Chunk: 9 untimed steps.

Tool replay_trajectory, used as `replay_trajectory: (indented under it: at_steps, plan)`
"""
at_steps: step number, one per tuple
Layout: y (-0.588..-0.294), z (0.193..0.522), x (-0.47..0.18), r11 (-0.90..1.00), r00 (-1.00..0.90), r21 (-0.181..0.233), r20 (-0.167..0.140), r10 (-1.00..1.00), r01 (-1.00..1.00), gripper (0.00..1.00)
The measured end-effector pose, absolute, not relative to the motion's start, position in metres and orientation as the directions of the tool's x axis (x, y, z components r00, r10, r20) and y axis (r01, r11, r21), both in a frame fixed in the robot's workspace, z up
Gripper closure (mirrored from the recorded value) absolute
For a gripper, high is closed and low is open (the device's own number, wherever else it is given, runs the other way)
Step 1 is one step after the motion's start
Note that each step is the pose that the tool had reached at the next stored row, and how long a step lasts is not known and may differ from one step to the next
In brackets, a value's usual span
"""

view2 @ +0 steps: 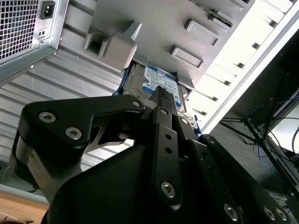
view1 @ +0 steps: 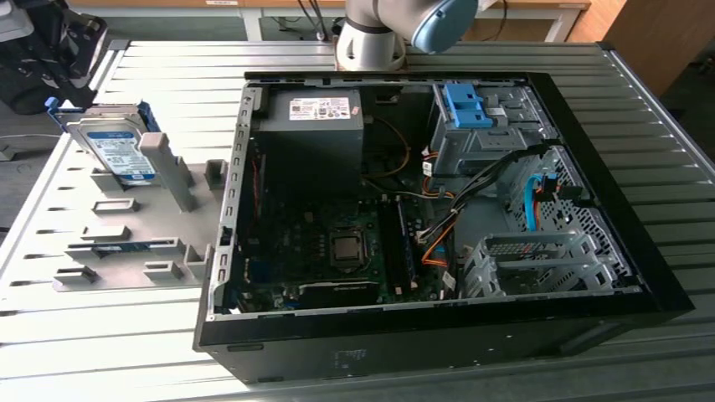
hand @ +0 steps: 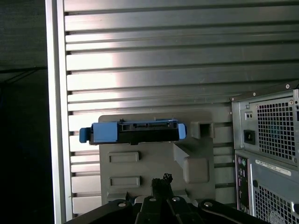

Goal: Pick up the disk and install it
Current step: 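Pick up the disk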

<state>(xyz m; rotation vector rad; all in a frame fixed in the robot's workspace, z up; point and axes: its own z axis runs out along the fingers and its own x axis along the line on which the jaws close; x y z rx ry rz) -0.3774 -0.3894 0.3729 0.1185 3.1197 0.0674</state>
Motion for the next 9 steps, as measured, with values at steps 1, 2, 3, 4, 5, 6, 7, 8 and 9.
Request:
replay_trajectory:
  at_steps: [1,2,3,4,5,6,7,8,9]
  plan:
    - [-0.3894,0.3729,-0.3774,0.996,-0.997,0.044,-0.017,0.076,0.075,0.89]
    - [-0.3894,0.3731,-0.3774,0.996,-0.997,0.044,-0.017,0.076,0.075,0.89]
    - [-0.3894,0.3732,-0.3774,0.996,-0.997,0.044,-0.017,0.076,0.075,0.89]
    - [-0.3893,0.3750,-0.3774,0.996,-0.997,0.044,-0.017,0.076,0.075,0.89]
    - [-0.3891,0.3767,-0.3774,0.996,-0.997,0.044,-0.017,0.076,0.075,0.89]
    - [-0.3891,0.3768,-0.3774,0.996,-0.997,0.044,-0.017,0.076,0.075,0.89]
    - [-0.3891,0.3768,-0.3774,0.996,-0.997,0.044,-0.017,0.076,0.075,0.89]
    - [-0.3891,0.3771,-0.3774,0.996,-0.997,0.044,-0.017,0.076,0.075,0.89]
    - [-0.3891,0.3771,-0.3774,0.996,-0.997,0.044,-0.017,0.076,0.075,0.89]
